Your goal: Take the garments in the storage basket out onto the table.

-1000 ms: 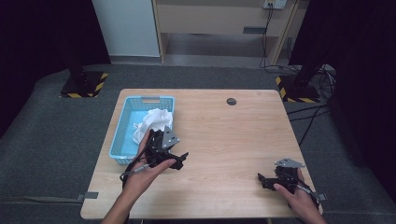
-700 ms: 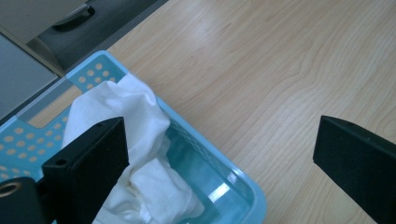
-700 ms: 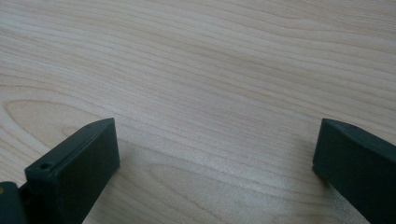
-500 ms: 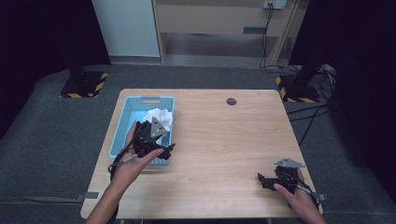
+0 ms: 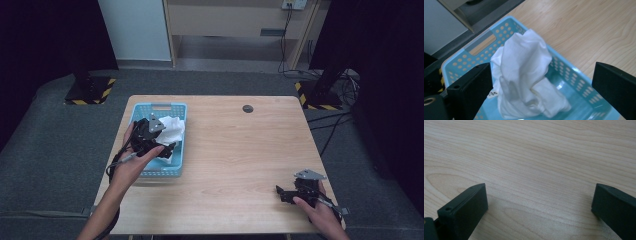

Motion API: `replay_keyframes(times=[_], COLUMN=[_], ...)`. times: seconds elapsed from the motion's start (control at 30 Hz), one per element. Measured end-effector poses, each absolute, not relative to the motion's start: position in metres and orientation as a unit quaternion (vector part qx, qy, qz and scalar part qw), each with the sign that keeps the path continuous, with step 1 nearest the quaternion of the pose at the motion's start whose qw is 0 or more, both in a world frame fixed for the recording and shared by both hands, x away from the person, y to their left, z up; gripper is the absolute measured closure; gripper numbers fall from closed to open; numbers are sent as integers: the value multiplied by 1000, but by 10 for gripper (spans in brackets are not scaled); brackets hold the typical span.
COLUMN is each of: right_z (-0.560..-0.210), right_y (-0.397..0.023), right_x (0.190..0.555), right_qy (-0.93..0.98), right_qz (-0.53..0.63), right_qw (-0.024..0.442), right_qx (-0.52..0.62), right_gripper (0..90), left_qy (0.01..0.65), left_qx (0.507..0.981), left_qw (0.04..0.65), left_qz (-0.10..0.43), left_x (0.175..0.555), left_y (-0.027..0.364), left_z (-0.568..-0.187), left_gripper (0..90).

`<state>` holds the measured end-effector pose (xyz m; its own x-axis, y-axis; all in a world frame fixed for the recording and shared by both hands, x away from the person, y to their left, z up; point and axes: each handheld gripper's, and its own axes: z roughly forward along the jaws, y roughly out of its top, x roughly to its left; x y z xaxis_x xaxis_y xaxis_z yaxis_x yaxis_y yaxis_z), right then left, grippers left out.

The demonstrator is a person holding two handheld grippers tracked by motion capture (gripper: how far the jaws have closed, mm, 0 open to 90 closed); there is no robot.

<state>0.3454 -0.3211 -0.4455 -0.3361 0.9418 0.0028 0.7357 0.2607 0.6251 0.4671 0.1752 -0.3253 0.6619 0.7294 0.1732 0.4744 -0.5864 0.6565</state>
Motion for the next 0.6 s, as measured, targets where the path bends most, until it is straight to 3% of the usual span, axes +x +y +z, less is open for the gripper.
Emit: replay_keyframes(times=[0.6], right_z=[-446], right_y=[-321], right_x=[345], right_qy=[771], right_qz=[271], right_qw=[190], right_qx=[544], right_gripper=[3], left_qy=[329], left_qx=[893], left_qw=[243], left_qz=[186], left_x=[506], left_y=[174], left_z=[-375], left_gripper=[29])
